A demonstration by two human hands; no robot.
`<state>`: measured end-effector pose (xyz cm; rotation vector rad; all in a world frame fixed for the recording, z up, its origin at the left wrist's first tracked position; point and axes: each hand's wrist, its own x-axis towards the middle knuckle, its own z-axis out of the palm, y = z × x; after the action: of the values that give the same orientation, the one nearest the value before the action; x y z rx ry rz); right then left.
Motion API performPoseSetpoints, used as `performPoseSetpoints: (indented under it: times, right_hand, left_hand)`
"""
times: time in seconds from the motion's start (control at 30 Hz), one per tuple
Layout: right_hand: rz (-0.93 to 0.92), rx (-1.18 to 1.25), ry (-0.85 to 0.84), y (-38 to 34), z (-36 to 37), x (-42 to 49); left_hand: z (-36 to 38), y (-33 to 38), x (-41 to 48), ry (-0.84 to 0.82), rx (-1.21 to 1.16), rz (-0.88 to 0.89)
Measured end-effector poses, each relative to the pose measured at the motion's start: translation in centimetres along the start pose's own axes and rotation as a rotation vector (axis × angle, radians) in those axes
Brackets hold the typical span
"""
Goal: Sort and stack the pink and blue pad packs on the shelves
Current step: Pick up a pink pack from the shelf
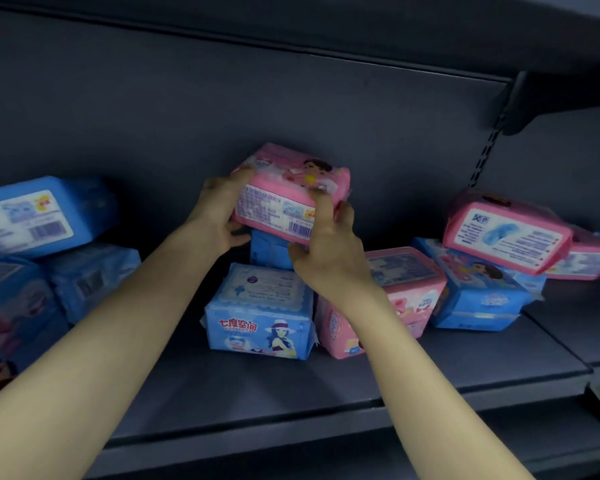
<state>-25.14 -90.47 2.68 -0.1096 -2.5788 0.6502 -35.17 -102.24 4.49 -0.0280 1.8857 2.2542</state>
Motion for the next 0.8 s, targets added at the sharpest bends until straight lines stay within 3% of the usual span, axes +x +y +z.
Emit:
performPoseSetpoints:
  times: [0.27,0.6,0.8]
  right_hand:
    - [-0.044,0.120,0.096,0.1,-0.2,-0.4]
    - [-0.006,0.536,0.202,0.0,-0.5,0.1]
    - [-0.014,0.580,0.140,-0.9,0.4,0.4]
  left_hand:
    - [0.5,-0.4,-0.8,0.087,-0.135,0.076]
    - [-0.6,1.0,-3.6,0.193,-0.228,0.164]
    - [-1.8,2.1,-4.9,0.267,-0.240,0.225]
